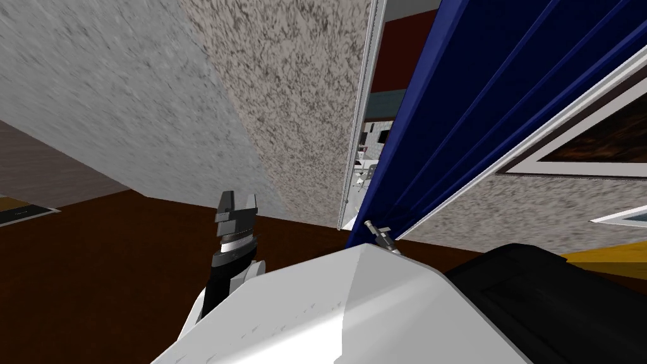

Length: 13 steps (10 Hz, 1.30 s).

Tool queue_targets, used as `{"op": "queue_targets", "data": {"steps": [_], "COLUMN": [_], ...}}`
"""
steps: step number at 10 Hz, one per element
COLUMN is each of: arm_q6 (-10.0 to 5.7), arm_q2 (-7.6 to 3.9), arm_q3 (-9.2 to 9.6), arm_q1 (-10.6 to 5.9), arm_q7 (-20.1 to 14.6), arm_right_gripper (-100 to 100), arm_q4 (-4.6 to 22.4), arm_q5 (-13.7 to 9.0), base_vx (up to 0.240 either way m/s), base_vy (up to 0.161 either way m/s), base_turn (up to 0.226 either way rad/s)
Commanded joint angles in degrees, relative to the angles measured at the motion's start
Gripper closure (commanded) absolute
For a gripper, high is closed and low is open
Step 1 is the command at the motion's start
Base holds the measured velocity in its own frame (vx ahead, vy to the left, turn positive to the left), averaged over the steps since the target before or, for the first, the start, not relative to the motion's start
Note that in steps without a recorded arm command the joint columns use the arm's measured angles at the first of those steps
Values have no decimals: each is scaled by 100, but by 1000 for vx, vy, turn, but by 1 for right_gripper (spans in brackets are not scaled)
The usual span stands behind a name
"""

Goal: Pull the door open

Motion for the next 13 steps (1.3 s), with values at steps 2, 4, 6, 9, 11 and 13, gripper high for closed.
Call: {"op": "queue_targets", "data": {"steps": [2, 4, 6, 9, 11, 13], "arm_q6": [-153, -130, -137, -152, -162, -171], "arm_q2": [-60, -28, -30, -36, -41, -44], "arm_q3": [66, 81, 87, 100, 109, 117], "arm_q1": [80, 16, -22, -105, -165, -216], "arm_q7": [-34, -56, -73, -110, -137, -159], "arm_right_gripper": [100, 100, 100, 100, 100, 100], "arm_q4": [45, 112, 150, 234, 295, 347], "arm_q5": [-43, -12, -4, 13, 25, 36], "base_vx": [-255, -136, -212, -242, -270, -220], "base_vy": [-61, -38, -74, -65, -78, -62], "base_turn": [171, 89, 174, 164, 208, 145]}}
